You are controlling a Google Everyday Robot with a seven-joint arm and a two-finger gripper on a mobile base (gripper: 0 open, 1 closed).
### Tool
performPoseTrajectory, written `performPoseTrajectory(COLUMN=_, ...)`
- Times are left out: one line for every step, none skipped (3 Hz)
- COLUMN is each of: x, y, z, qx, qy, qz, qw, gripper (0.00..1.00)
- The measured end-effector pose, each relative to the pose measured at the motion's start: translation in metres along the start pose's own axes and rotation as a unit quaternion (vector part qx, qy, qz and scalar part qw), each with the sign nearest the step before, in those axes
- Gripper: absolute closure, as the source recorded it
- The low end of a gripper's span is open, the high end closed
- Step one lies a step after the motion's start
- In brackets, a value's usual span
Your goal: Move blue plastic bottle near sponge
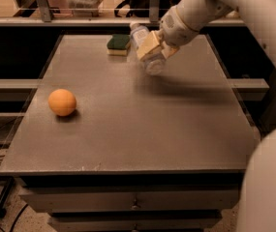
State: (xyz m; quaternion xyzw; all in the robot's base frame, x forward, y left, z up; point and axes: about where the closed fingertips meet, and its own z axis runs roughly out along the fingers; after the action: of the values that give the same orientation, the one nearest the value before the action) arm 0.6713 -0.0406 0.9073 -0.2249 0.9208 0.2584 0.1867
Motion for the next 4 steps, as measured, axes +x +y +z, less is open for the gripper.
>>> performPoseTrajectory(x=-0.030, y=-0.008, z=0.019, qx=-0.013, qy=-0.009, qz=0.024, qw=0.9996, gripper=0.58)
performPoseTrajectory(x=-0.048, y=-0.024, z=0.033, qx=-0.026, qy=-0.019, qz=0.052, qw=0.9981, gripper=0.35)
performPoseTrajectory(x=-0.056, y=-0.036, z=0.041, qx=-0.035, qy=-0.026, qz=0.073, qw=0.9964, gripper=0.13)
performPoseTrajectory(x=-0.058, y=-0.044, z=0.042, qx=-0.039, qy=-0.033, qz=0.085, qw=0.9951, gripper=0.00)
